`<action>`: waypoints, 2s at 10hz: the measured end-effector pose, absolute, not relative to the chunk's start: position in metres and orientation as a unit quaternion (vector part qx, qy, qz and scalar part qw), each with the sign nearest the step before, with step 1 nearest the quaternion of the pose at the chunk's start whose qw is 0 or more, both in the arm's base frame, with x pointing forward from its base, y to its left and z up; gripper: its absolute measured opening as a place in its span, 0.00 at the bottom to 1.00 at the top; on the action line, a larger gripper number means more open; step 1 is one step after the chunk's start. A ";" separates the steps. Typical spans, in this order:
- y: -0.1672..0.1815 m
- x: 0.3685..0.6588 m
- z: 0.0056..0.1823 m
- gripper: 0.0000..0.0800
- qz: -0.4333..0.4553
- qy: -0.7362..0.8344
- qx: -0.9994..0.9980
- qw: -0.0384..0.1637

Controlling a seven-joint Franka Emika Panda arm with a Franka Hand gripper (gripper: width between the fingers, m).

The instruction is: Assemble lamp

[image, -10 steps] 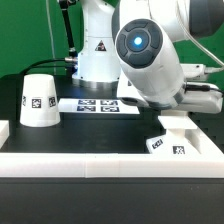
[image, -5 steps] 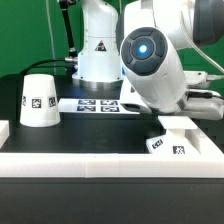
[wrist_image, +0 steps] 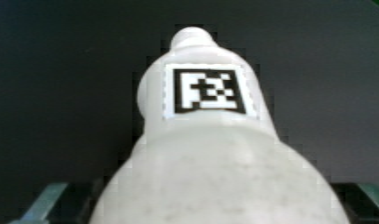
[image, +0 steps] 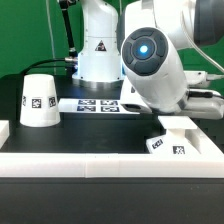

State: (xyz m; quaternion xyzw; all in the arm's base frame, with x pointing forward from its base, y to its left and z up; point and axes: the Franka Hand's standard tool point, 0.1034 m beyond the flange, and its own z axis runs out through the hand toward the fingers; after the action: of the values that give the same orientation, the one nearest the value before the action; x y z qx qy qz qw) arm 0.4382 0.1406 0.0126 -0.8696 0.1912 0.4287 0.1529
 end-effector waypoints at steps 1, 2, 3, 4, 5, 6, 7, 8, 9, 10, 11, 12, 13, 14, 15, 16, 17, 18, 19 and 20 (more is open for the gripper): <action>0.135 0.442 0.021 0.72 0.426 0.189 -0.870 0.159; 0.125 0.446 0.040 0.72 0.431 0.188 -0.867 0.167; 0.115 0.452 0.059 0.72 0.436 0.190 -0.862 0.174; 0.104 0.460 0.077 0.72 0.442 0.191 -0.858 0.182; 0.098 0.469 0.085 0.72 0.438 0.193 -0.858 0.186; 0.096 0.477 0.094 0.72 0.424 0.194 -0.865 0.187; 0.097 0.474 0.092 0.72 0.425 0.194 -0.865 0.186; 0.097 0.477 0.088 0.72 0.412 0.197 -0.871 0.184; 0.097 0.483 0.087 0.72 0.381 0.203 -0.884 0.181; 0.096 0.488 0.088 0.72 0.341 0.209 -0.900 0.176; 0.093 0.494 0.097 0.72 0.312 0.204 -0.911 0.177; 0.088 0.503 0.104 0.72 0.293 0.205 -0.917 0.178; 0.086 0.517 0.110 0.72 0.256 0.210 -0.927 0.177; 0.086 0.526 0.119 0.72 0.222 0.219 -0.934 0.173; 0.089 0.529 0.124 0.72 0.201 0.228 -0.938 0.168; 0.089 0.533 0.121 0.72 0.168 0.232 -0.944 0.163; 0.090 0.537 0.121 0.72 0.127 0.234 -0.951 0.156; 0.091 0.534 0.120 0.72 0.109 0.233 -0.955 0.151; 0.084 0.537 0.115 0.72 0.062 0.210 -0.967 0.131; 0.079 0.537 0.118 0.72 0.040 0.187 -0.974 0.119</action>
Offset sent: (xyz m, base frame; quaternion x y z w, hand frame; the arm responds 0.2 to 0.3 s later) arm 0.0262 -0.0376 0.0788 0.0293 -0.0670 -0.0045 0.9973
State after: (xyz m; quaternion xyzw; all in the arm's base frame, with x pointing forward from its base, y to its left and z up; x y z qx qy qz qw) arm 0.5366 0.0787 0.1182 -0.9742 0.1872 0.0399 0.1194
